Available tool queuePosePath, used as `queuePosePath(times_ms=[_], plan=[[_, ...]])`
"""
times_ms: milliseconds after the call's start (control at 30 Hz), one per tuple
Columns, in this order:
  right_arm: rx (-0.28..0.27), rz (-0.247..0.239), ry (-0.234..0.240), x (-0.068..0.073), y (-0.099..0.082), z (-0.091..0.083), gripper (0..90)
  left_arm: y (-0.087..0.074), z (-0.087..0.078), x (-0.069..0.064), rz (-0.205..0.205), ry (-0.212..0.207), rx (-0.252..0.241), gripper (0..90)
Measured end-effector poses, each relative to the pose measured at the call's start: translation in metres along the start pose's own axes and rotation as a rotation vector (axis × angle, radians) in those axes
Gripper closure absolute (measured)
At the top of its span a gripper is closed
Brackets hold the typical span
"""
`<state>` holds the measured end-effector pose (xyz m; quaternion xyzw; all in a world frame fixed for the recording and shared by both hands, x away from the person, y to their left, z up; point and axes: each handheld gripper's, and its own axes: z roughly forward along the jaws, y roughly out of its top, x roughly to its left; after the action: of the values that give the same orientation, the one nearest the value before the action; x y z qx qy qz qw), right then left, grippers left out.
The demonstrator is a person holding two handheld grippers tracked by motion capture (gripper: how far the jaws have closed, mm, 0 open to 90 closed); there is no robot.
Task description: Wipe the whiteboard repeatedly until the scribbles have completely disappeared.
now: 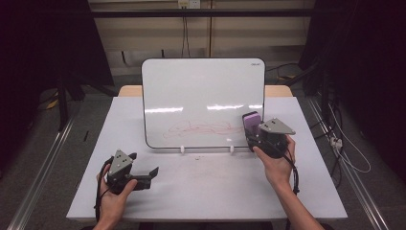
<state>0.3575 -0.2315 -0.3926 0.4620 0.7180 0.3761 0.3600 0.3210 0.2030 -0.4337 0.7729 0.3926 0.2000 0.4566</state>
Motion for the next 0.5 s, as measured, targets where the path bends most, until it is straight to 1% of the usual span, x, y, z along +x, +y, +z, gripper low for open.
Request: queuePosePath(times_ms=[100,133,167,233,300,367,400,500], plan=[[0.021,-0.015,-0.030,-0.001,0.004,0.006,41.7,0.000,0.000,-0.001,0.006,-0.001,-0.001,6.3],[0.031,-0.029,-0.044,0.000,0.005,0.008,41.7,0.000,0.000,-0.002,0.008,-0.003,-0.002,6.3],[0.038,-0.041,-0.063,0.001,0.006,0.011,41.7,0.001,-0.001,-0.002,0.017,-0.007,0.001,6.2],[0.046,-0.055,-0.075,0.003,0.008,0.016,41.8,0.000,0.000,-0.003,0.012,-0.006,-0.005,6.2],[0.055,-0.078,-0.093,0.007,0.011,0.021,41.8,0.000,0.001,-0.002,0.018,-0.011,0.000,6.2],[0.058,-0.107,-0.112,0.011,0.012,0.026,41.8,0.000,0.000,-0.002,0.015,-0.010,0.004,6.2],[0.059,-0.114,-0.116,0.013,0.012,0.028,41.8,0.000,0.000,-0.002,0.004,-0.011,0.001,6.2],[0.054,-0.123,-0.130,0.015,0.012,0.031,41.8,0.000,-0.001,-0.001,0.004,-0.014,0.003,6.2]])
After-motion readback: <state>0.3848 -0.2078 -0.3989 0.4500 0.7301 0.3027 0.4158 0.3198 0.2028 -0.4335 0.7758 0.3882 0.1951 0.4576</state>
